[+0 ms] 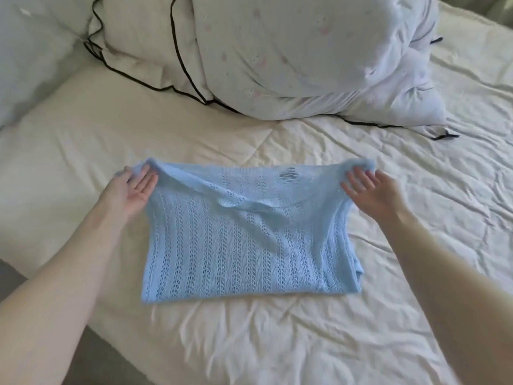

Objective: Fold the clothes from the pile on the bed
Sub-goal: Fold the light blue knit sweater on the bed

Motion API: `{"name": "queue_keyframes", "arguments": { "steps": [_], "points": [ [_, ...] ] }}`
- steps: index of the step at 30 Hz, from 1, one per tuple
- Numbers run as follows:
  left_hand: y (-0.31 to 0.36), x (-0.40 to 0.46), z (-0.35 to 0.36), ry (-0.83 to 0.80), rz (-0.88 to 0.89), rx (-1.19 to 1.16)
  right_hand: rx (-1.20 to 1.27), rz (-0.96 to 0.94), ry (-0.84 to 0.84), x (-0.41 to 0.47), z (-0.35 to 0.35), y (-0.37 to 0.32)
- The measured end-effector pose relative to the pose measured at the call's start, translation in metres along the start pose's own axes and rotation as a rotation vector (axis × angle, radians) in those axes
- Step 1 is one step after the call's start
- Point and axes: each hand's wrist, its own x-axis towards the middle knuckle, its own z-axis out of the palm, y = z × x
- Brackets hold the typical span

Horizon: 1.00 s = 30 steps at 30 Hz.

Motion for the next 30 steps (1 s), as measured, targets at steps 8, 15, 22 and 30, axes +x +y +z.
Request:
{"name": "queue_keyframes", "arguments": {
  "steps": [8,15,22,30],
  "points": [
    [-0.104,-0.014,-0.061,-0.255,0.755,1.486,-1.484,-0.758,0.022,-0.02,-0.071,0.109],
    [-0.126,0.011,-0.093,-0.416,0.663,2.199,-2.397,-0.69,-0.519,0.01,-0.099,0.133],
    [-0.105,0.023,-0.044,-0.332,1.022,2.169,-2.119,-0.887,-0.17,0.033,-0.041,0.114],
    [-0.118,0.054,0.01,-0.532,1.177,2.283,-2.429,-0.987,-0.542,0.071,0.015,0.108]
  ]
}}
